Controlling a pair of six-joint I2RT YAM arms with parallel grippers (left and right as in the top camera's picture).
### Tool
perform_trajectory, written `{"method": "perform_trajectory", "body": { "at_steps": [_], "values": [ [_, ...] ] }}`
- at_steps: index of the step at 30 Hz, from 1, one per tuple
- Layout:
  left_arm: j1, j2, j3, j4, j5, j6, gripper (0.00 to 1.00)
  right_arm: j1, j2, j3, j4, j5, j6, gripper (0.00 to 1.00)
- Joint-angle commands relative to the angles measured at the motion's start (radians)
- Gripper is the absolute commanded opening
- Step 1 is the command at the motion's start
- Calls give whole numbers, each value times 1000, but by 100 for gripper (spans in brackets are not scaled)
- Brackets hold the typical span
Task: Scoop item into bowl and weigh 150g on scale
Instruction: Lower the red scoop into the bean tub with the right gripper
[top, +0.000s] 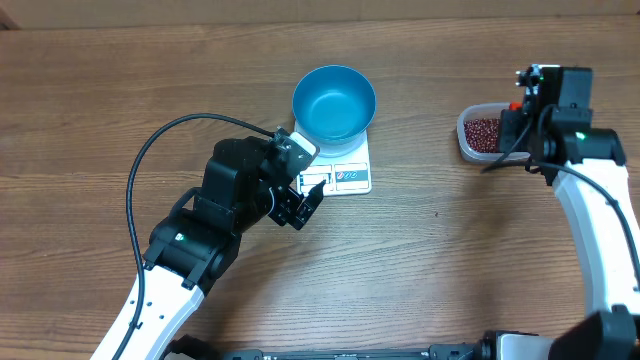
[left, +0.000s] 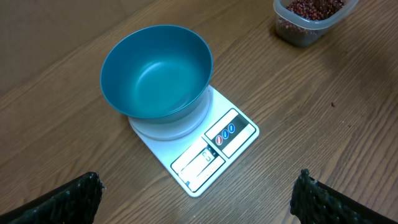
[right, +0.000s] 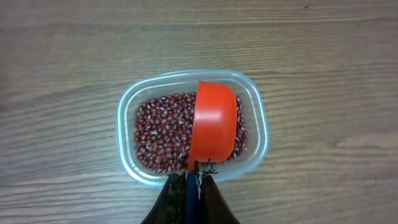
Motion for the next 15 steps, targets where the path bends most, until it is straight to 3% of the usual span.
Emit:
{"method": "perform_trajectory", "body": {
  "at_steps": [1, 15],
  "values": [
    [5, -11, -3, 0, -8, -15, 100, -2, 45, 27, 26, 10, -65, 4],
    [5, -11, -3, 0, -8, -15, 100, -37, 90, 27, 66, 11, -221, 4]
  ]
}}
